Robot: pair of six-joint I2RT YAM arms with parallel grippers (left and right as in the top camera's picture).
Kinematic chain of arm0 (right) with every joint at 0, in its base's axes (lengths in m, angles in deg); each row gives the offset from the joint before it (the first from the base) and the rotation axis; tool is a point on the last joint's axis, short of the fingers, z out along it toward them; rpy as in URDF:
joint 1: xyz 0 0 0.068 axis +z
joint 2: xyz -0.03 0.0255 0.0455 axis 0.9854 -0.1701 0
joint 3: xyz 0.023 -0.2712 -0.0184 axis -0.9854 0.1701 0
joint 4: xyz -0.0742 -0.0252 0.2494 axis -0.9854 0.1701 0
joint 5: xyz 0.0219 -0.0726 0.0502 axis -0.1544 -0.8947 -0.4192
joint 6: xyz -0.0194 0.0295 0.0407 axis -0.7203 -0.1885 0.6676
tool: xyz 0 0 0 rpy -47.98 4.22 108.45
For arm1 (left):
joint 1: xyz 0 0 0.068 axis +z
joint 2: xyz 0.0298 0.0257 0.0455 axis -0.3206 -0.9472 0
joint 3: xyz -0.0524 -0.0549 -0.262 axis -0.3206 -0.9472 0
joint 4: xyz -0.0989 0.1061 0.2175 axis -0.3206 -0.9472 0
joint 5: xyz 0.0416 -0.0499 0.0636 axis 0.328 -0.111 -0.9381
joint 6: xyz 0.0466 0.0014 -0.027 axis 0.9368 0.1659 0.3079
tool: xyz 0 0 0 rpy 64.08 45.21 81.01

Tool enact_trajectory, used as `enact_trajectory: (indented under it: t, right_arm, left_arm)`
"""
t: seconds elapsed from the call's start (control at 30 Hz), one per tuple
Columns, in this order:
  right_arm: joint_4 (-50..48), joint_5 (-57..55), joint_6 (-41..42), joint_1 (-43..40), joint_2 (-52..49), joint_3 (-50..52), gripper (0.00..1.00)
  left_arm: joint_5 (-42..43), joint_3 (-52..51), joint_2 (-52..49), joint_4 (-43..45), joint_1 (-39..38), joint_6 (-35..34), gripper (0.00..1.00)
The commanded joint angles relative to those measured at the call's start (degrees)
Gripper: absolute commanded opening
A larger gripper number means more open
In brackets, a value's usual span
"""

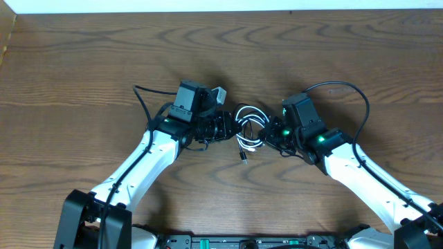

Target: Untangle cables

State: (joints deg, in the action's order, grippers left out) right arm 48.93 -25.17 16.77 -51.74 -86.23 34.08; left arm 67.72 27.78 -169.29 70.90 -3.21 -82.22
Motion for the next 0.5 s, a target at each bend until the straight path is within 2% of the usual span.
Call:
enact_trajectory:
  t: [0.0,0.07,0.1,0.23,0.47]
  right_arm:
    - [-0.63,-1.70,-4.98,0.46,-0.28,0.33,0.01]
    - [-1.42,-0.48,-9.84,0.46,-0.28,0.33,0.01]
    - [-2.12,0.92,-12.59,0.46,-0.28,0.33,0.01]
    - [-6.54,5.73,-18.71,0.44,-0.28,0.33,0.01]
    - [-12.26,7.02,-19.32,0.46,-0.28,0.33,0.01]
  left_arm:
    - [0.57,1.01,0.33,-1.01,-0.13,3.39,0.29]
    - [-0.46,0.96,0.33,-2.27,-0.13,3.45,0.48]
    - [-0.66,0.87,0.33,-2.60,-0.13,3.72,0.52]
    - [-0.61,0.66,0.33,-4.46,-0.13,6.19,0.53]
    - [-0.68,0.59,0.33,-9.14,-0.13,11.32,0.53]
